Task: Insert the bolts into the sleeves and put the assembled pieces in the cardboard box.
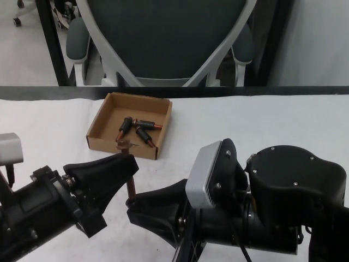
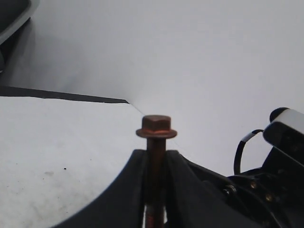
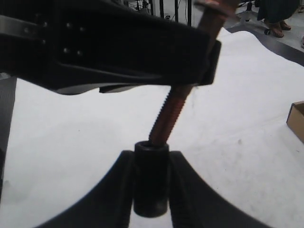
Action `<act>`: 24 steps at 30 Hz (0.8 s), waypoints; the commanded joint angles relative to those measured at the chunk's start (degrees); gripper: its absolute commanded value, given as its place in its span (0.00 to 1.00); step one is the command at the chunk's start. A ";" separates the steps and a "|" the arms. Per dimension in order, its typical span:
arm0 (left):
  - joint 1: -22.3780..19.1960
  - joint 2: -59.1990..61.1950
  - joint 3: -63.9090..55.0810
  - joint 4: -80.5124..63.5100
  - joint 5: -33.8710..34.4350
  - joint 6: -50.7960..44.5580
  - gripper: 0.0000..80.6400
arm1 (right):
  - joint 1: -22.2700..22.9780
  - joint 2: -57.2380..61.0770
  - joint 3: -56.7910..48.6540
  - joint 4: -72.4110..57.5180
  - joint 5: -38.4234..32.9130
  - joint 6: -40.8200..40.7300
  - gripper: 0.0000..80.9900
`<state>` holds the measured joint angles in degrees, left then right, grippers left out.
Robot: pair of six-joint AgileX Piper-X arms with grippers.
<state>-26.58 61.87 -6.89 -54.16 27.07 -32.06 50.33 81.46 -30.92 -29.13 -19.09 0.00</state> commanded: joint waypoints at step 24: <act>2.87 -0.72 0.05 -2.75 -3.02 3.97 0.01 | -3.37 0.06 -0.63 -1.14 -1.21 0.00 0.00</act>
<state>-24.09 61.87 -6.89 -55.47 24.09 -28.23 47.33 81.59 -31.00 -29.56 -18.26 0.00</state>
